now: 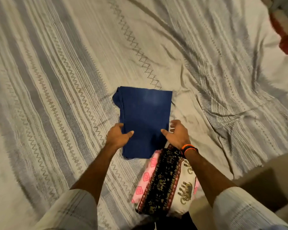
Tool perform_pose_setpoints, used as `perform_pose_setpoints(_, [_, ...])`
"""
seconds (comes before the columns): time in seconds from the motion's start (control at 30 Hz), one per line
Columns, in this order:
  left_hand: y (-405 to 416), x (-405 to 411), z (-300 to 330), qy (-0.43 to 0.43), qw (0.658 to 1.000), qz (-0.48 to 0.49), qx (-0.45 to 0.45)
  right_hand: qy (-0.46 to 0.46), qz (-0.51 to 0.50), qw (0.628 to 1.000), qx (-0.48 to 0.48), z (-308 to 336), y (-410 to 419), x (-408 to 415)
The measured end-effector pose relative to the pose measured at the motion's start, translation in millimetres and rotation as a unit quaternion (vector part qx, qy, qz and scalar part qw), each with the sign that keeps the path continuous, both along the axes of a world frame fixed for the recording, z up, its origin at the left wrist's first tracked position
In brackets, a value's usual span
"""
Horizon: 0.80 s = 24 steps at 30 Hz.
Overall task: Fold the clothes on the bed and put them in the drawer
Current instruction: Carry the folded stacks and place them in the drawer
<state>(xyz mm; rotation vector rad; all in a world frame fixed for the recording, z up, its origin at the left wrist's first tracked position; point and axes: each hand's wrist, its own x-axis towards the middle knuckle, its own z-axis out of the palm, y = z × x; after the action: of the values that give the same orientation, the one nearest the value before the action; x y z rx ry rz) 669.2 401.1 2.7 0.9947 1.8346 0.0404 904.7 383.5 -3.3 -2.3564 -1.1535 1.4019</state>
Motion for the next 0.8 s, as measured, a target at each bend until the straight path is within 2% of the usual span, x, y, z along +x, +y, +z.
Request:
perform_pose_setpoints(0.27, [48.4, -4.4, -74.4, -0.024, 0.993, 0.113, -0.036, -0.001, -0.04, 0.998, -0.042, -73.4, 44.6, 0.9])
perform_pose_setpoints(0.4, [53.4, -4.0, -89.5, -0.062, 0.982, 0.171, -0.056, 0.045, -0.14, 0.987, -0.067, -90.2, 53.2, -0.2])
perform_pose_setpoints(0.57, [55.3, 5.3, -87.4, -0.148, 0.958, 0.227, -0.09, 0.171, -0.187, 0.966, -0.047, -96.3, 58.3, -13.6])
perform_pose_setpoints(0.8, [57.9, -6.5, -40.8, -0.18, 0.948, 0.26, -0.022, 0.242, -0.193, 0.951, 0.008, -56.9, 67.5, -39.6])
